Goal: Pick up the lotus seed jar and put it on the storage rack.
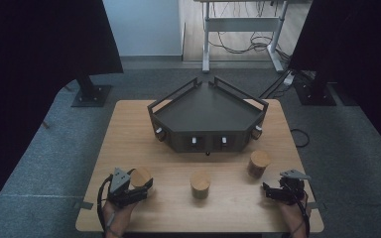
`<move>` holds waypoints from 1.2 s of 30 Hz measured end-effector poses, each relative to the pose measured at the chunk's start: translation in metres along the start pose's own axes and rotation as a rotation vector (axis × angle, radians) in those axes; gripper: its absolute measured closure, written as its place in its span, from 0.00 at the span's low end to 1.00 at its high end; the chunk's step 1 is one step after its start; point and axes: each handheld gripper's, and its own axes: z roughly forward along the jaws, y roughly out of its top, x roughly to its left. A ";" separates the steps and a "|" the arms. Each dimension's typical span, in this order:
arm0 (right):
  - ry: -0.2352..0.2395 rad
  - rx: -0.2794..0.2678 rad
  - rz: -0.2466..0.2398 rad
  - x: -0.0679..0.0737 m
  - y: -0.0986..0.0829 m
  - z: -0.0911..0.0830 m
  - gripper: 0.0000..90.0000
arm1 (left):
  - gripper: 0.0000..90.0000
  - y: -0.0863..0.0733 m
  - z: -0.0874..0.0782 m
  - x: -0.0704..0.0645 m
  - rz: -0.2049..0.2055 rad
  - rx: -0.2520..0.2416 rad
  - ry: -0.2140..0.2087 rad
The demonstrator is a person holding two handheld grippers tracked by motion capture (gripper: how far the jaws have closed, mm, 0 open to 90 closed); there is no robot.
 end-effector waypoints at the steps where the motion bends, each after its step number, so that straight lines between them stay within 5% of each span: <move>1: 0.000 0.000 0.000 0.000 0.000 0.000 0.07 | 0.26 0.001 0.000 0.000 0.002 0.000 -0.001; 36: 0.000 0.000 0.000 0.000 0.000 0.000 0.07 | 0.26 0.032 0.009 0.002 0.017 -0.015 -0.011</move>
